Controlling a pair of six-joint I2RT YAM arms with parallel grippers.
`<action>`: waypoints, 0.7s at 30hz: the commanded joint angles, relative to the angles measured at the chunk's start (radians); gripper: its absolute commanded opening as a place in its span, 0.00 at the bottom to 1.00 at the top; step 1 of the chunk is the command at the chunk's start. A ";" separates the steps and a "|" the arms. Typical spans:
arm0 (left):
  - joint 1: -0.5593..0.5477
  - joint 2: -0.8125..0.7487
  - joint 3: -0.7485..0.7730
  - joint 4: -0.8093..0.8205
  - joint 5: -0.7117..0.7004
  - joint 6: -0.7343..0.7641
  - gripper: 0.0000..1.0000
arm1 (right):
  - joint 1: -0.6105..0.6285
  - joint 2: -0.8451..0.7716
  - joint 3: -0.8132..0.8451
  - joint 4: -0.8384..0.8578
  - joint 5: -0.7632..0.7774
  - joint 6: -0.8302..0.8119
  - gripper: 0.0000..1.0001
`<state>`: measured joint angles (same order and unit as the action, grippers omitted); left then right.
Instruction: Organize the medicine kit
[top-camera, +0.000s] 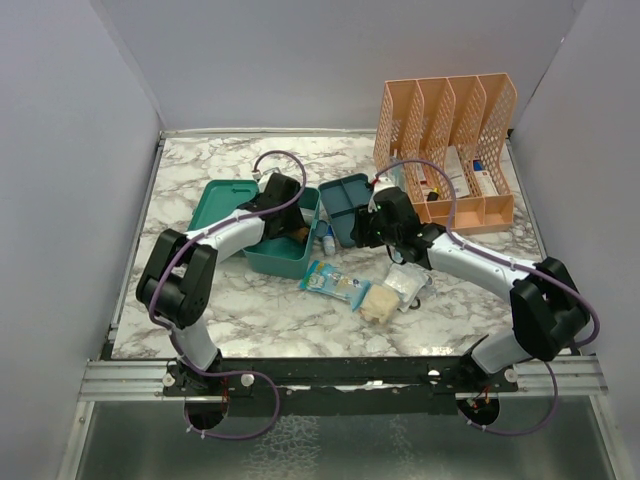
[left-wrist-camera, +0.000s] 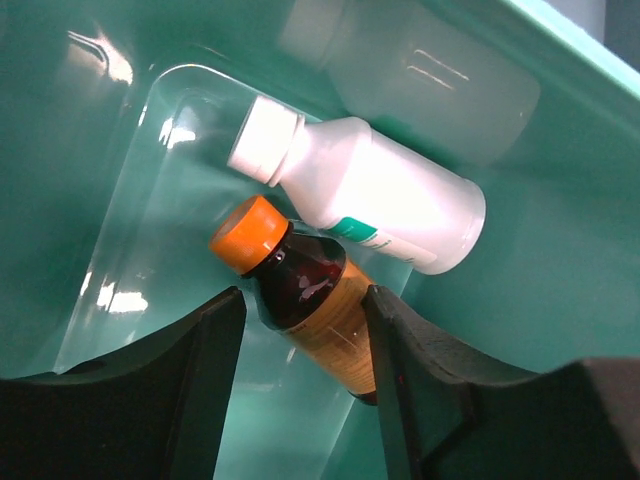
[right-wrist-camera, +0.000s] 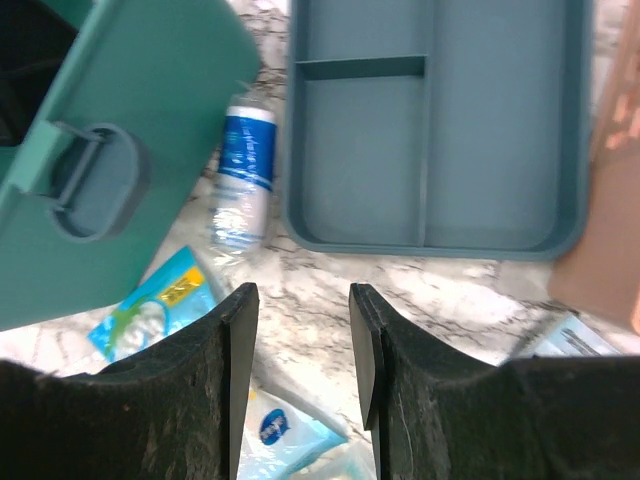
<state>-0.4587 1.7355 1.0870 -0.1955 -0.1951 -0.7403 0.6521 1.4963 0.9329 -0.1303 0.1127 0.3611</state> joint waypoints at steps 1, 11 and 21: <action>0.021 -0.076 0.044 -0.051 -0.010 -0.009 0.57 | -0.007 0.040 0.070 -0.008 -0.183 -0.003 0.42; 0.034 -0.222 0.066 -0.086 0.027 0.040 0.59 | -0.005 0.194 0.153 -0.073 -0.409 0.043 0.40; 0.033 -0.338 0.027 -0.043 0.074 0.102 0.63 | -0.005 0.302 0.143 -0.042 -0.363 0.096 0.40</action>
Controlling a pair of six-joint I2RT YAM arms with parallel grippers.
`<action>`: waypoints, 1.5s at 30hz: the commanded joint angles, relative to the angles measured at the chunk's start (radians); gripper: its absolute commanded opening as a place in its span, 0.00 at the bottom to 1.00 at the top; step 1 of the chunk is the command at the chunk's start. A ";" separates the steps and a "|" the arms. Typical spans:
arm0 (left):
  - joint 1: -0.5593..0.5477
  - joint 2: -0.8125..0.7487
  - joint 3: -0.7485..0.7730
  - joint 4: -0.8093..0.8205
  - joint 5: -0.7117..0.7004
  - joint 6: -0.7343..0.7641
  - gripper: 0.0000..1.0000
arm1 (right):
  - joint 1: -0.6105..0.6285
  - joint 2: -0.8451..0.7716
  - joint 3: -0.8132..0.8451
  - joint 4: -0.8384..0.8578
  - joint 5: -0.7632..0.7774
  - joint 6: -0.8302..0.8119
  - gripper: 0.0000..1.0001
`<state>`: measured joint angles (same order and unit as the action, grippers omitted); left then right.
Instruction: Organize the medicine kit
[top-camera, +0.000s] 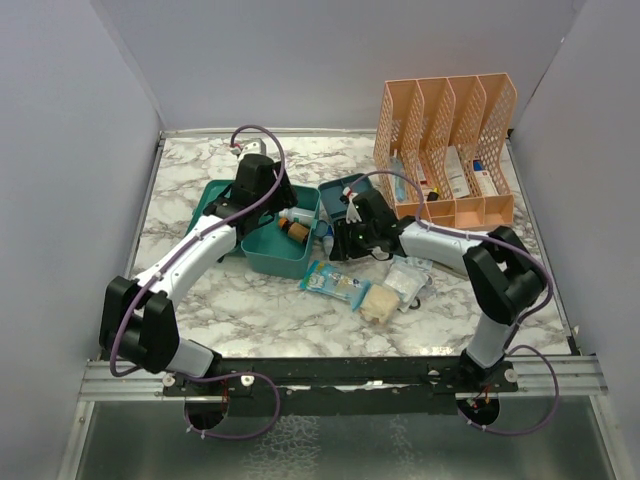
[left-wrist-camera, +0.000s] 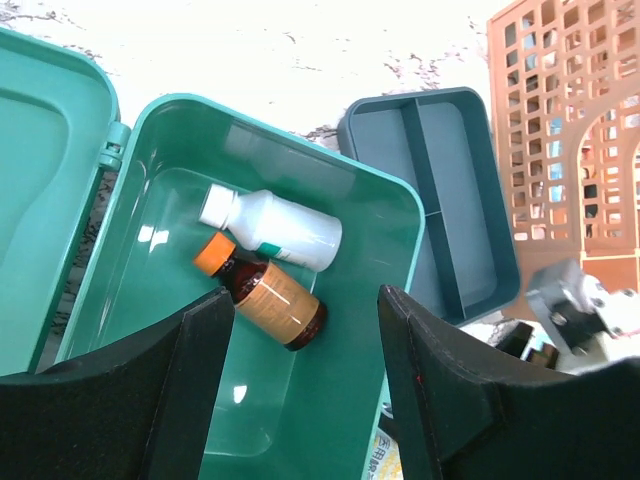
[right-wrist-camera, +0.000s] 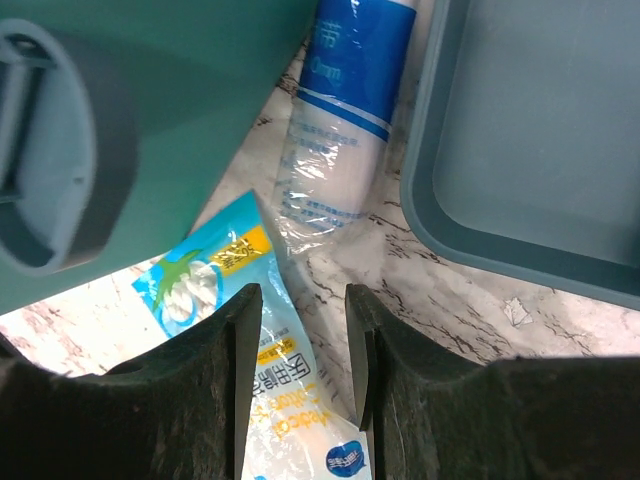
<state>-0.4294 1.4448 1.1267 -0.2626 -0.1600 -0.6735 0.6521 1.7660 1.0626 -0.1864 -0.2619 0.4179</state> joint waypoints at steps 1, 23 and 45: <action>0.004 -0.052 -0.013 0.027 0.037 0.037 0.63 | -0.006 0.042 0.013 0.028 0.008 0.041 0.40; 0.006 -0.081 0.005 0.034 0.021 0.037 0.66 | -0.005 0.115 0.040 0.143 0.094 0.132 0.39; 0.006 -0.416 -0.271 0.161 0.116 0.014 0.70 | -0.005 -0.126 -0.172 0.096 -0.022 0.010 0.01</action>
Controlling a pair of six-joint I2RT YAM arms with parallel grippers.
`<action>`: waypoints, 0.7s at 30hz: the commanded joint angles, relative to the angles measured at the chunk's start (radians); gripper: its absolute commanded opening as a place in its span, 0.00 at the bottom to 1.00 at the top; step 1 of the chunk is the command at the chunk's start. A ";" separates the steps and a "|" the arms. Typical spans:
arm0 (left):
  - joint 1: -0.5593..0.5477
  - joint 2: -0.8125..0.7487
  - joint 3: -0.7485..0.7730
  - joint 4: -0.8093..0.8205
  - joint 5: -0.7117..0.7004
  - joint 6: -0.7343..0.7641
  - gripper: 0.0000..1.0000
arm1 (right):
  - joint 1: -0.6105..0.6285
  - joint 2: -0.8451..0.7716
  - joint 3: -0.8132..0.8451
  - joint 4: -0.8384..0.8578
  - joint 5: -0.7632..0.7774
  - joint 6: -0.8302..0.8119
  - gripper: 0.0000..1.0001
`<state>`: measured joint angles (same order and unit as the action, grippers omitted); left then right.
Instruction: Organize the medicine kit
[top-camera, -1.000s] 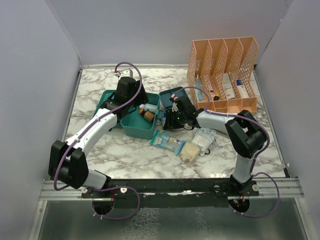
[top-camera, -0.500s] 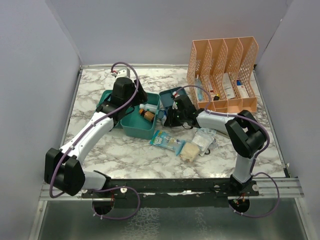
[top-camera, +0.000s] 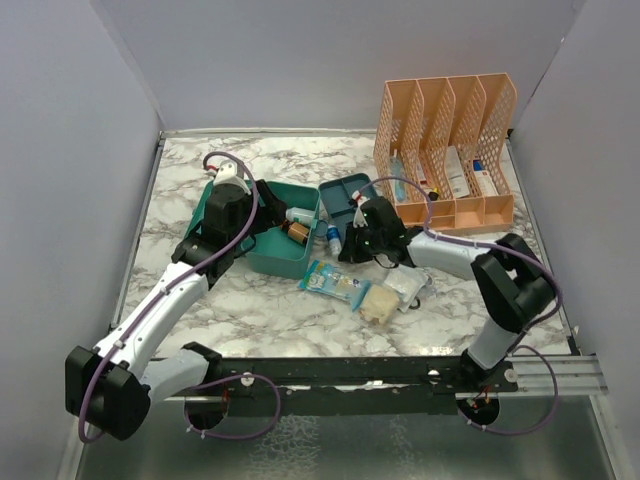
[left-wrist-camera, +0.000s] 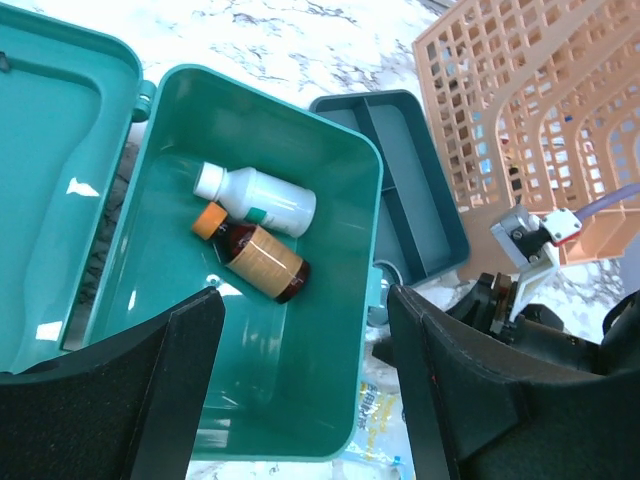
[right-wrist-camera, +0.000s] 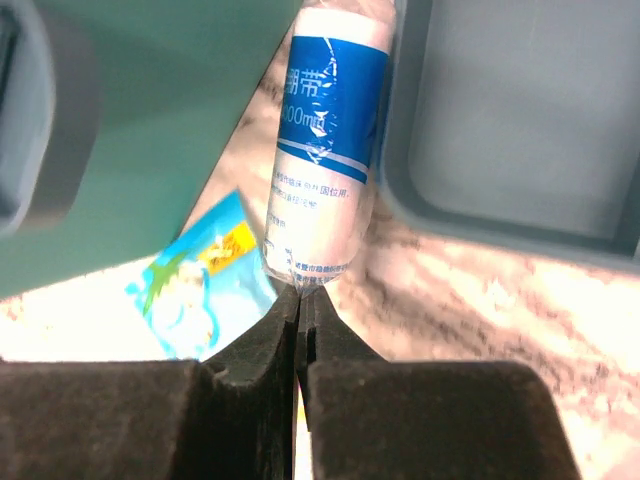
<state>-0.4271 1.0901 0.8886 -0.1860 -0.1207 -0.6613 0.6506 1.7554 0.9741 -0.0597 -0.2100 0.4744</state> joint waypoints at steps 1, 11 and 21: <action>0.003 -0.071 -0.039 0.087 0.093 0.004 0.70 | -0.003 -0.146 -0.111 -0.037 -0.087 -0.045 0.01; 0.004 -0.157 -0.064 0.114 0.327 -0.049 0.76 | -0.004 -0.575 -0.263 -0.122 -0.064 0.005 0.01; 0.003 -0.260 -0.053 0.189 0.455 0.001 0.89 | -0.003 -0.833 -0.169 -0.170 0.004 -0.006 0.01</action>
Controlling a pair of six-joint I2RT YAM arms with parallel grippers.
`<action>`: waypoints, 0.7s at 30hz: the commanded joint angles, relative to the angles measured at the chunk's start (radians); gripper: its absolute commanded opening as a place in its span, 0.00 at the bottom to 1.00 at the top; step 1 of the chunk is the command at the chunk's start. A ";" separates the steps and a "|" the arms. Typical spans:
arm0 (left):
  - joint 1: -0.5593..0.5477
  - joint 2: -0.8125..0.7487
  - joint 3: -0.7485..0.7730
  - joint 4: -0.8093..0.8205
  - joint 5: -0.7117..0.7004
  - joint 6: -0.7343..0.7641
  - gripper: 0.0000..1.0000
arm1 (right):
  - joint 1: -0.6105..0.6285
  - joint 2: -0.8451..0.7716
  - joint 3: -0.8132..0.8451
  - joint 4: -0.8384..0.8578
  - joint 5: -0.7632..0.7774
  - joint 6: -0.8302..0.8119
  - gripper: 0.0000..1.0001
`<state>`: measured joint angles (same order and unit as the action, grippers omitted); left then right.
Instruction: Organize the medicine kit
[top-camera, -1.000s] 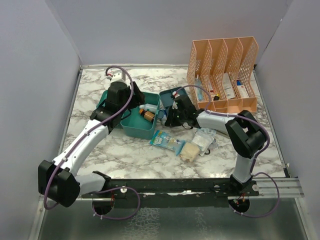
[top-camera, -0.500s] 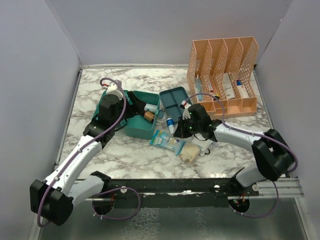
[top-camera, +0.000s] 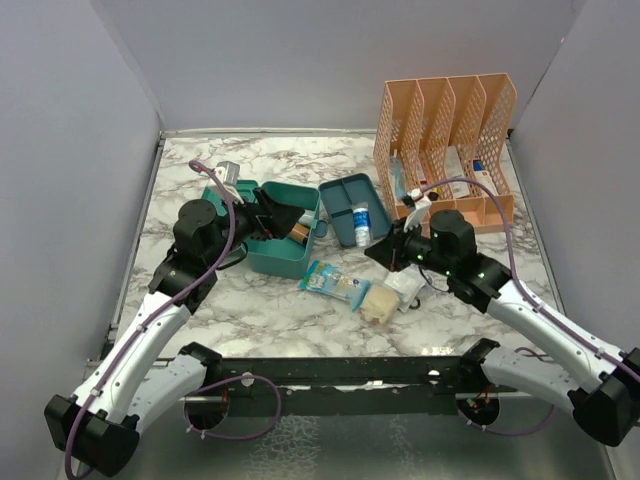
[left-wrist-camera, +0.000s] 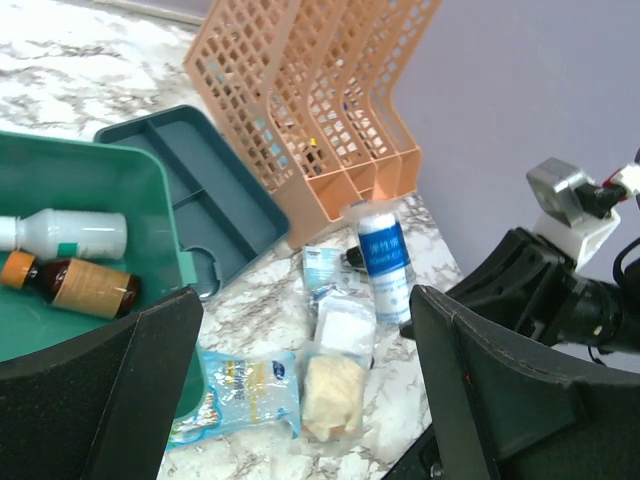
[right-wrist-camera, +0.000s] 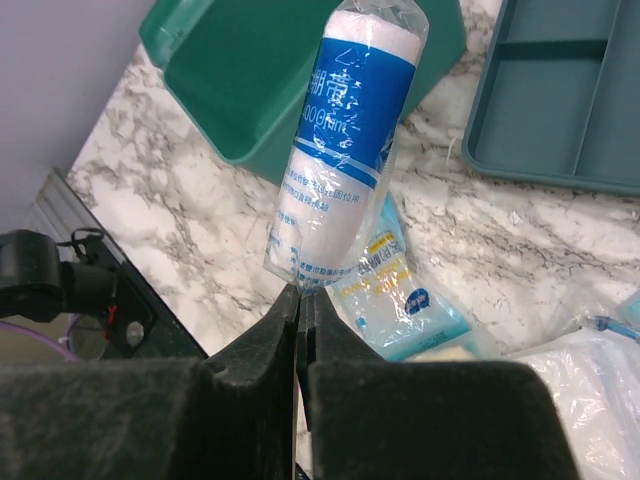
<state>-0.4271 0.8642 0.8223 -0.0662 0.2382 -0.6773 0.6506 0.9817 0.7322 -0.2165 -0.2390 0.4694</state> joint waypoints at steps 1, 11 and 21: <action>0.004 -0.037 0.014 0.082 0.105 0.010 0.91 | -0.003 -0.071 0.081 0.005 0.022 0.005 0.01; 0.004 -0.001 -0.019 0.291 0.193 -0.146 0.95 | -0.003 -0.023 0.119 0.300 -0.080 0.088 0.01; 0.002 0.127 -0.016 0.401 0.291 -0.199 0.95 | -0.003 0.074 0.057 0.566 -0.188 0.181 0.01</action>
<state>-0.4271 0.9646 0.7967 0.2626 0.4637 -0.8375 0.6506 1.0245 0.8024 0.1852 -0.3485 0.5983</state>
